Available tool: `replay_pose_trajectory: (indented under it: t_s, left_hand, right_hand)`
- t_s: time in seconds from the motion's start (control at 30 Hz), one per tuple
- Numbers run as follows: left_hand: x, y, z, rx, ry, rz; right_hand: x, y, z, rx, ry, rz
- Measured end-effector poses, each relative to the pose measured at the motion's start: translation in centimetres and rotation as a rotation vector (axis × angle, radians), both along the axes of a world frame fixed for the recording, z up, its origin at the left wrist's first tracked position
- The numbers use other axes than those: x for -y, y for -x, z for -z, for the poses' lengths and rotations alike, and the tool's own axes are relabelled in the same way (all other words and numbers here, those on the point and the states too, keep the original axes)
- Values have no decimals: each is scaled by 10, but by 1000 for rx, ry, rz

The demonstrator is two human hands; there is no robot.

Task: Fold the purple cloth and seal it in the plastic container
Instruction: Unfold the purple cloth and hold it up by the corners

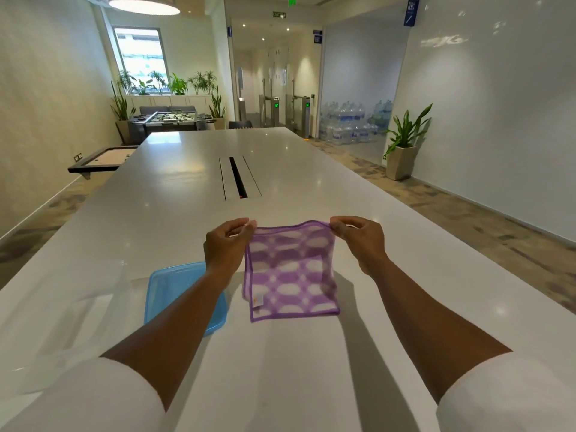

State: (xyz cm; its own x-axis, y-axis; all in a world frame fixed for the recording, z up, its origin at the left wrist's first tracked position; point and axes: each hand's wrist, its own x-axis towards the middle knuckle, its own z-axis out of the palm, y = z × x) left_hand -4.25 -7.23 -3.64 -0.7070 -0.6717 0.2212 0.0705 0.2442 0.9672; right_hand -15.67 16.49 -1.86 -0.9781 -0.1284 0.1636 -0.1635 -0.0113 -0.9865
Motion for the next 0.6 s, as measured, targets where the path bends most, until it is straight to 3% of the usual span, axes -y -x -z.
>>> replay_pose_trajectory:
  t_s: [0.2,0.43,0.6]
  left_hand:
    - [6,-4,-21,-90,113,115]
    - [2,-10,-52,-246,223,-55]
    - [-1,-19,-75,-308,262,-63]
  right_hand:
    - [1,-1,-22,-106,-1,-38]
    - [11,-12,-58,-258,90,56]
    - [9,-20,-78,-284,102,39]
